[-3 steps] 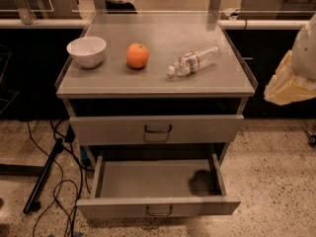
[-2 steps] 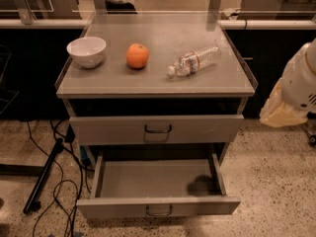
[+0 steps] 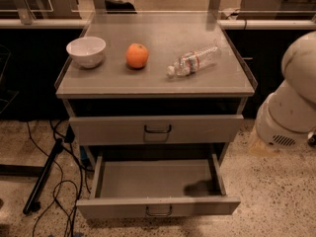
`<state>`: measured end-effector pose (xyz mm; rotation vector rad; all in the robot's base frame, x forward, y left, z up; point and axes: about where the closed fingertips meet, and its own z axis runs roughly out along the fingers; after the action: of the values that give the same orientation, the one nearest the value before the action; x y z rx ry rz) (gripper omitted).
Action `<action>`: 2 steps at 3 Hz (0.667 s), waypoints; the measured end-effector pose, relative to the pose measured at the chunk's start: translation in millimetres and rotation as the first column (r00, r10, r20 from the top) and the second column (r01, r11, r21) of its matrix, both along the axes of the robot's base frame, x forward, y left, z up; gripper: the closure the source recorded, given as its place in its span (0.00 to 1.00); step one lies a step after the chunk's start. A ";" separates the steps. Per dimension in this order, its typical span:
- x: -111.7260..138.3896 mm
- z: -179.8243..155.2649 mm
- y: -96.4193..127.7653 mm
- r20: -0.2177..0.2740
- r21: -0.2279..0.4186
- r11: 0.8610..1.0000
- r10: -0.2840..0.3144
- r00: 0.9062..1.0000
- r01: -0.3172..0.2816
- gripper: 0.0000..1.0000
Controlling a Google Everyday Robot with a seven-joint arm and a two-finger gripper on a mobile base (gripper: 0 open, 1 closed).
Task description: Close middle drawer
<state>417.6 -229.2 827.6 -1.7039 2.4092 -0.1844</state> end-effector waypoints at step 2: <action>1.2 -48.2 2.7 -0.060 -0.010 1.000 -0.025 0.998 0.024 1.00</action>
Offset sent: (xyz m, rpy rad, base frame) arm 0.0017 0.0029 -0.0432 -0.0086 0.0525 -0.0200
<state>418.8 -226.5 779.5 -1.7077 2.4767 -0.1501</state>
